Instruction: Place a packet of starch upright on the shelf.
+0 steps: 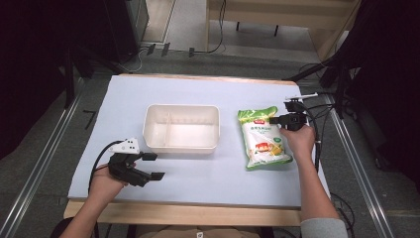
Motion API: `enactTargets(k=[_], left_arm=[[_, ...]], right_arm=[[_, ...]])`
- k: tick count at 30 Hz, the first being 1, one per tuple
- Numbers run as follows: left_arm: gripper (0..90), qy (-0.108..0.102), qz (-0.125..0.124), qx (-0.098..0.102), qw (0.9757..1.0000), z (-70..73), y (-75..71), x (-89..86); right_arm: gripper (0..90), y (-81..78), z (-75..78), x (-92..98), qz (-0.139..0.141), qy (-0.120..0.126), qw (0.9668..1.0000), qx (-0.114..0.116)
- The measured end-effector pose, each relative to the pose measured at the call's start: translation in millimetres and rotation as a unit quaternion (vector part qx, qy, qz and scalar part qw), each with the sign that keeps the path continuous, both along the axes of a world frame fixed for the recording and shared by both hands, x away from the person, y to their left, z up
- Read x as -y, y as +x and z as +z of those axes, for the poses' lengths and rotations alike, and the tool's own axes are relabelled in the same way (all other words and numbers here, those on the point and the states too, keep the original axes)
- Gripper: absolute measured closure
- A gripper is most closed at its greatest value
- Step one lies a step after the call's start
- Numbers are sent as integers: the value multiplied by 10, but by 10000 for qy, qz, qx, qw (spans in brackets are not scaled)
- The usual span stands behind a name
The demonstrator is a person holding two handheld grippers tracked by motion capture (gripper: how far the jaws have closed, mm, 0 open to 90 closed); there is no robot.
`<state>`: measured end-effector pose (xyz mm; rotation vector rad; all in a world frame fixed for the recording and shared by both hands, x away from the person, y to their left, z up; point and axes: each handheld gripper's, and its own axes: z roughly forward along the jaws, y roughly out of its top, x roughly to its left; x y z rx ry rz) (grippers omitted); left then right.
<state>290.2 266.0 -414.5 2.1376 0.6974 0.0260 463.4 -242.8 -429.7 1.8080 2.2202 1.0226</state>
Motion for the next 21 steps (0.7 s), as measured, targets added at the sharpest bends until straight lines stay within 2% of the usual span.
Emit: enactTargets(k=[1, 3, 4, 5, 9, 11, 12, 14, 15, 21], left_arm=[[233, -1, -13, 6, 10000, 2, 0, -4], [233, 2, 5, 28, 10000, 6, -1, -9], [233, 1, 15, 30, 10000, 7, 0, -12], [233, 9, 24, 33, 10000, 8, 0, -13], [233, 10, 28, 30, 10000, 11, -1, -18], [233, -9, 34, 27, 10000, 13, -2, -21], [233, -26, 47, 30, 10000, 14, -3, -25], [233, -29, 59, 34, 10000, 16, -2, -28], [233, -65, 46, 35, 10000, 15, -1, -32], [233, -54, 49, 23, 10000, 18, -3, -26]], right_arm=[[880, -45, 84, -12, 40, -22, 9999, 108], [880, -69, 121, -10, 57, 14, 9998, 165], [880, -115, 194, -11, 94, 67, 9996, 257], [880, -115, 194, -11, 94, 67, 9996, 257], [883, -234, 391, -38, 245, 132, 9987, 431], [883, -256, 431, -45, 278, 139, 9984, 463], [883, -300, 507, -59, 343, 166, 9975, 589], [883, -327, 549, -61, 351, 168, 9973, 622], [885, -390, 629, -50, 373, 272, 9963, 729], [885, -499, 793, -45, 432, 304, 9943, 924]])
